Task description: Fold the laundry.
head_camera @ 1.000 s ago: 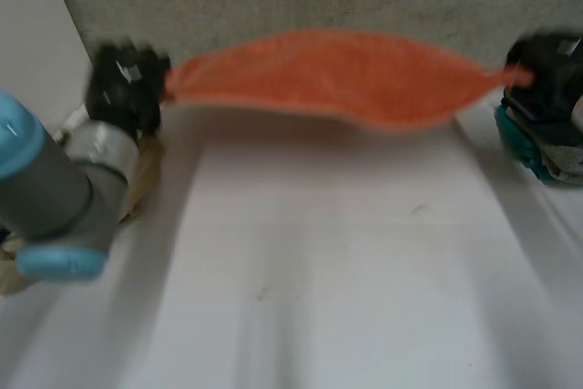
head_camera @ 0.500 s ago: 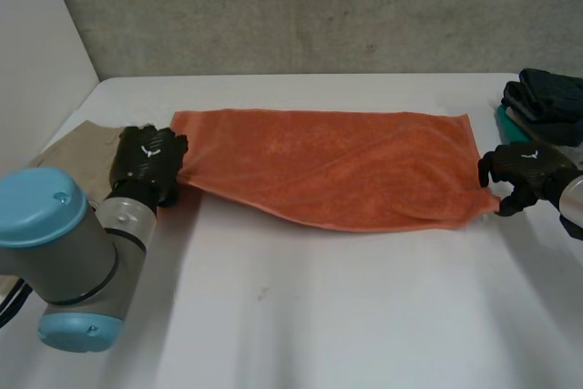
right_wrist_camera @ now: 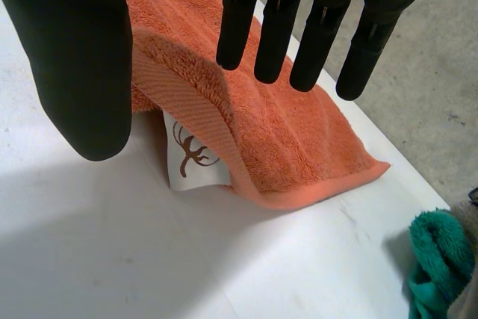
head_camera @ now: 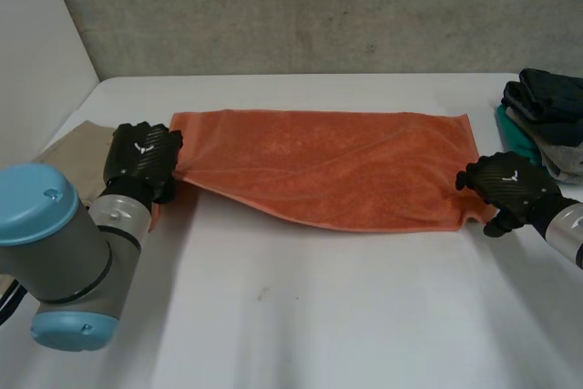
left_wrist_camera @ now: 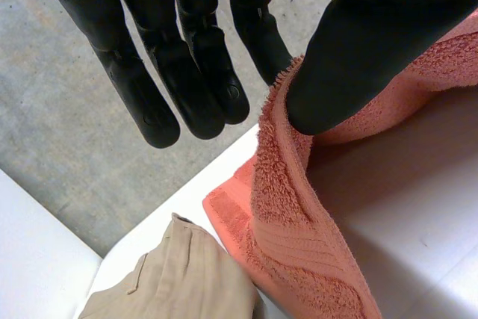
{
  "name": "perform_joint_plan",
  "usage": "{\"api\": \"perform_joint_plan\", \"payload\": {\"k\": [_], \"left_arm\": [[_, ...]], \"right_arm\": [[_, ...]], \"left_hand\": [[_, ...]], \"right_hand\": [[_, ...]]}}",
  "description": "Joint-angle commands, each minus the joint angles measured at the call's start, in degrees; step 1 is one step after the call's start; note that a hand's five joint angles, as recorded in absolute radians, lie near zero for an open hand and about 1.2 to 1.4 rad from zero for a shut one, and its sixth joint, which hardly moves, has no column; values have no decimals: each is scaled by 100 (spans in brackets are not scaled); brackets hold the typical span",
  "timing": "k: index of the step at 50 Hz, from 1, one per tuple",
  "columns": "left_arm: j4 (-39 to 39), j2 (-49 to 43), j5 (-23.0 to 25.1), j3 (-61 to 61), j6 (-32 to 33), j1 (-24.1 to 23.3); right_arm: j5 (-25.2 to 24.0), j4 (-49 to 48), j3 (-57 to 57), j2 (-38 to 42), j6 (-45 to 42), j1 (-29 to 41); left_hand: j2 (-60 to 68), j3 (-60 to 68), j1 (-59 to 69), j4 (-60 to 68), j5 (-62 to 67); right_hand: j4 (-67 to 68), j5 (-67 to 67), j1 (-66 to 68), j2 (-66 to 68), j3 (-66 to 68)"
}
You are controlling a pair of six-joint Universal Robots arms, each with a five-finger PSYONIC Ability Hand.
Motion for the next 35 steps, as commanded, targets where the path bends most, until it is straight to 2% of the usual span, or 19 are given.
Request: {"api": "perform_joint_plan", "payload": {"k": [1,2,5,6,9,13,14,16,17,19,21,26,31,35], "left_arm": [[-46,-68,6,-14,-49,13],[-46,-86,15,-5,-49,13],[-46,-182,15,-5,-23,30],[-46,-243,15,-5,-22,39],[-55,-323,24,-5,-22,74],[-160,-420,59,-14,-58,127],[-256,-455,102,-22,-32,145],[-389,-481,146,-22,-31,162],[-537,-499,216,-5,-23,197],[-696,-481,269,13,-22,241],[-933,-446,357,22,-22,337],[-1347,-253,463,13,-66,627],[-1733,-7,603,-31,-207,988],[-1979,81,919,-66,-488,1208]], "right_arm": [[25,-505,71,167,111,187],[16,-558,71,193,129,213],[-10,-699,62,264,243,310],[-28,-734,53,264,322,379],[7,-743,18,229,506,424],[410,-691,-210,54,1024,389],[873,-595,-349,-25,1295,337],[1271,-419,-456,-61,1499,310],[1603,-218,-509,-61,1683,319],[1799,-58,-518,-52,1790,362],[1774,4,-483,-52,1799,398],[1668,-40,-386,-79,1764,371],[1668,-49,-377,-52,1755,380],[1677,-58,-421,0,1738,345]], "left_hand": [[1126,1156,1378,1106,1380],[1126,1156,1378,1106,1380],[1126,1156,1378,1106,1380],[1126,1156,1378,1106,1380],[1126,1156,1378,1106,1380],[676,707,929,657,931],[-226,-196,27,-246,28],[-1590,-1560,-1337,-1610,-1336],[-2930,-2900,-2677,-2949,-2675],[-3747,-3717,-3494,-3767,-3493],[-4703,-4673,-4451,-4723,-4449],[-5869,-5839,-5616,-5889,-5615],[-5874,-5844,-5622,-5894,-5620],[-5636,-5606,-5383,-5656,-5382]], "right_hand": [[1006,1141,913,991,994],[1325,1460,1232,1311,1313],[4261,4396,4168,4246,4249],[4757,4892,4664,4742,4745],[4762,4897,4669,4747,4750],[4762,4897,4669,4747,4750],[4762,4897,4669,4747,4750],[4762,4897,4669,4747,4750],[4762,4897,4669,4747,4750],[4762,4897,4669,4747,4750],[4762,4897,4669,4747,4750],[4762,4897,4669,4747,4750],[4762,4897,4669,4747,4750],[4762,4897,4669,4747,4750]]}}
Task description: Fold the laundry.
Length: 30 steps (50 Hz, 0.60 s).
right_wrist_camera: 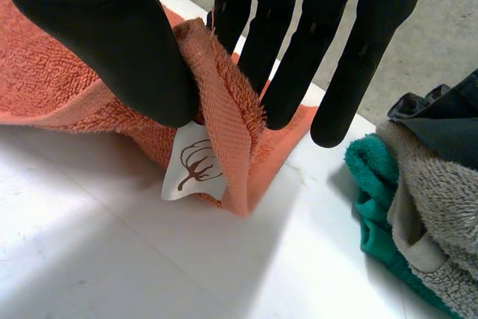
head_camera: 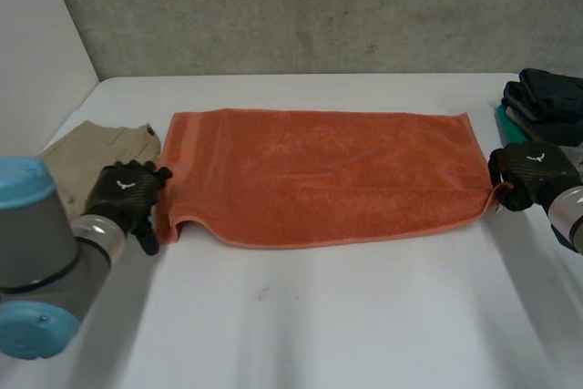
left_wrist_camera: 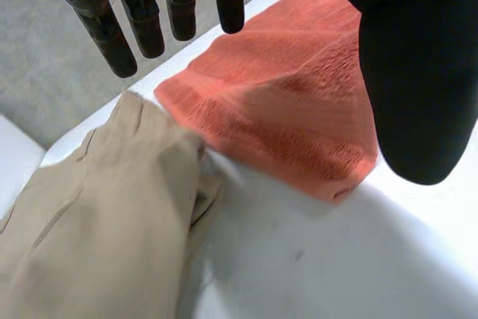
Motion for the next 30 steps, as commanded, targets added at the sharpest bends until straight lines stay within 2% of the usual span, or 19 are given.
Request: {"api": "perform_joint_plan", "payload": {"k": [1,7,11,15,21,27,30], "left_arm": [[-440,187,479,-52,-453,402],[-484,82,770,1,-884,368],[-405,-85,744,115,-1034,113],[-265,-339,534,325,-1060,-194],[-115,-814,-108,791,-1052,-590],[34,-1236,-688,1160,-929,-731],[131,-1307,-969,1222,-578,-705]], "right_arm": [[-29,-40,-50,69,-47,-60],[-3,-32,-68,60,-47,-87],[-3,-23,-59,42,-46,-70],[-3,-23,-42,25,-55,-52],[-3,3,-33,-1,-64,-69],[15,30,-59,-54,-64,-105],[-3,74,-68,-81,-73,-122]], "left_hand": [[143,116,147,172,60],[346,319,349,375,262],[362,336,366,392,279],[346,319,349,375,262],[429,402,433,458,346],[1504,1478,1508,1533,1421],[2193,2167,2197,2223,2110]], "right_hand": [[1135,1418,1642,1295,1209],[1135,1418,1642,1295,1209],[1135,1418,1642,1295,1209],[1135,1418,1642,1295,1209],[1135,1418,1642,1295,1209],[1135,1418,1642,1295,1209],[1135,1418,1642,1295,1209]]}}
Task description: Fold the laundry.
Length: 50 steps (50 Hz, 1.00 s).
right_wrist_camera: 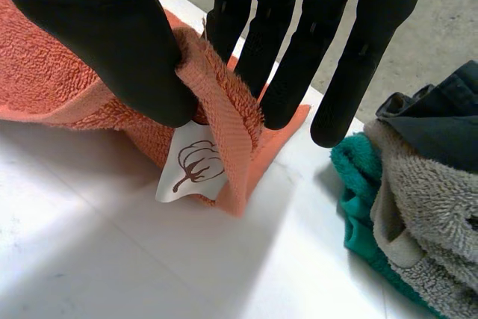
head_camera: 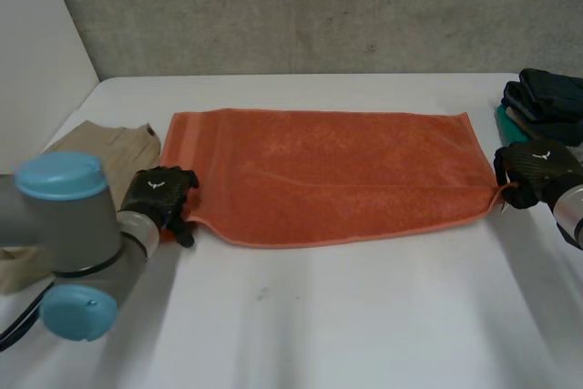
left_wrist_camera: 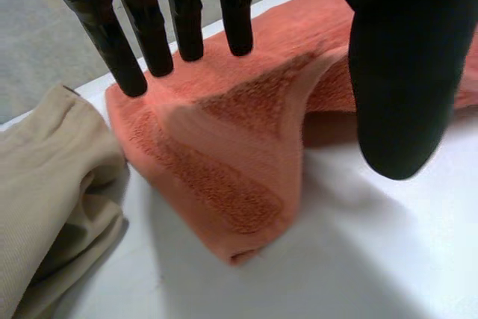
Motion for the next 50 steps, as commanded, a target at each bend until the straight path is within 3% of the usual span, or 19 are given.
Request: {"api": "perform_joint_plan", "payload": {"k": [1,6,14,18,22,26,29,32,41,45,50], "left_arm": [[250,-275,-677,229,632,-17],[541,-56,-556,-26,1056,27],[480,1033,-143,-974,2004,9],[-501,1884,147,-1580,3004,44],[-1590,2430,279,-1836,3559,141],[-2602,2625,411,-1820,3728,150],[-2921,2573,508,-1662,3728,106],[-2729,2240,570,-1267,3737,18],[-1255,756,447,533,3711,-131],[-594,87,385,1334,3719,-167],[-294,-696,254,2231,3763,-175]], "right_arm": [[6,98,-33,-81,-34,-29],[-29,283,-50,-125,-210,-12],[-99,1433,-112,-371,-1500,-90],[32,2870,-94,-695,-3079,-423],[164,4250,11,-907,-4442,-810],[68,4993,55,-943,-5140,-996],[-29,4907,-41,-899,-5010,-979],[-38,4599,-287,-697,-4571,-873],[137,3186,-1490,225,-2630,-329],[401,2491,-1851,595,-2092,-47],[796,1743,-2273,1069,-1810,243]], "left_hand": [[2210,2220,2117,2189,2189],[5964,5974,5871,5943,5942],[5968,5978,5875,5947,5947],[5968,5978,5875,5947,5947],[5968,5978,5875,5947,5947],[5968,5978,5875,5947,5947],[5968,5978,5875,5947,5947],[5968,5978,5875,5947,5947],[5968,5978,5875,5947,5947],[5968,5978,5875,5947,5947],[5968,5978,5875,5947,5947]], "right_hand": [[1135,1418,1642,1295,1209],[1135,1418,1642,1295,1209],[1135,1418,1642,1295,1209],[1135,1418,1642,1295,1209],[1135,1418,1642,1295,1209],[1135,1418,1642,1295,1209],[1135,1418,1642,1295,1209],[1135,1418,1642,1295,1209],[1135,1418,1642,1295,1209],[1135,1418,1642,1295,1209],[1135,1418,1642,1295,1209]]}}
